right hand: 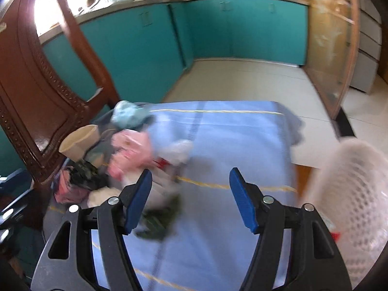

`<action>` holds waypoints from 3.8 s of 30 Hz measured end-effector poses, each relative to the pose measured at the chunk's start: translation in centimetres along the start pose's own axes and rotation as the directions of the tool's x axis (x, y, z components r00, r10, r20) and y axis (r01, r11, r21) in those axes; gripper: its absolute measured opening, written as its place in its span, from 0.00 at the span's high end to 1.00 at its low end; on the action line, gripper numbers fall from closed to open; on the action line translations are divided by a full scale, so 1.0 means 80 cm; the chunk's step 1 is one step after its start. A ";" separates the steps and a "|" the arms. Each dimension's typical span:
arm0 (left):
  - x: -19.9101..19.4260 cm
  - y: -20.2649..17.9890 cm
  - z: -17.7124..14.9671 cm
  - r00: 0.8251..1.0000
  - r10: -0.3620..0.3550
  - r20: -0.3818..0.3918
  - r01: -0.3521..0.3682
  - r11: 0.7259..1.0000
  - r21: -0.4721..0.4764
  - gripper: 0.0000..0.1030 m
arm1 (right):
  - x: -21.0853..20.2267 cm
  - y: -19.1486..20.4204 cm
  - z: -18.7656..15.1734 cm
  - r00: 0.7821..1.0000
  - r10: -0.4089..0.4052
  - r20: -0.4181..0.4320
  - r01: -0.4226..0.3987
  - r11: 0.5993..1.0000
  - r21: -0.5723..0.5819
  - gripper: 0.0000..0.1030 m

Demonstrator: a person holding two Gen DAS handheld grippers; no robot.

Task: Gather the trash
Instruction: 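Return both grippers over the table and grasp the pink bag with the right, then lift the pink bag with the right gripper while the left grasps the white cloth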

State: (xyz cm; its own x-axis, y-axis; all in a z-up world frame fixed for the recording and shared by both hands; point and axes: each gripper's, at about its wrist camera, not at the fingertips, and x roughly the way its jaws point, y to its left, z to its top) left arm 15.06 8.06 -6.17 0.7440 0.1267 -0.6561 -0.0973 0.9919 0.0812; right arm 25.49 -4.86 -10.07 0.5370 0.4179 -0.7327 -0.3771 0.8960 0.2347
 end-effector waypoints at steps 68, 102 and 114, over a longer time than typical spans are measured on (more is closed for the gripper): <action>0.175 -0.030 -0.052 0.946 -0.131 -0.296 0.113 0.991 -0.076 0.44 | -0.001 0.018 -0.102 0.947 -0.311 -0.084 0.252 0.877 -0.409 0.22; 0.070 -0.010 -0.040 0.991 -0.083 -0.108 0.076 0.994 -0.074 0.68 | -0.063 0.013 -0.104 0.983 -0.176 -0.046 0.157 0.947 -0.282 0.65; 0.037 -0.021 -0.016 0.992 -0.123 -0.032 0.121 0.990 -0.070 0.68 | -0.118 -0.021 -0.082 0.983 -0.165 0.081 0.178 0.964 -0.196 0.66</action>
State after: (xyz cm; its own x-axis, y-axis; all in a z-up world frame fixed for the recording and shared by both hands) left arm 16.59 6.73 -9.26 0.7288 0.0033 -0.6848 -0.0527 0.9973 -0.0513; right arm 16.09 -11.28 -7.69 0.6510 0.2754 -0.7074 -0.4163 0.9088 -0.0293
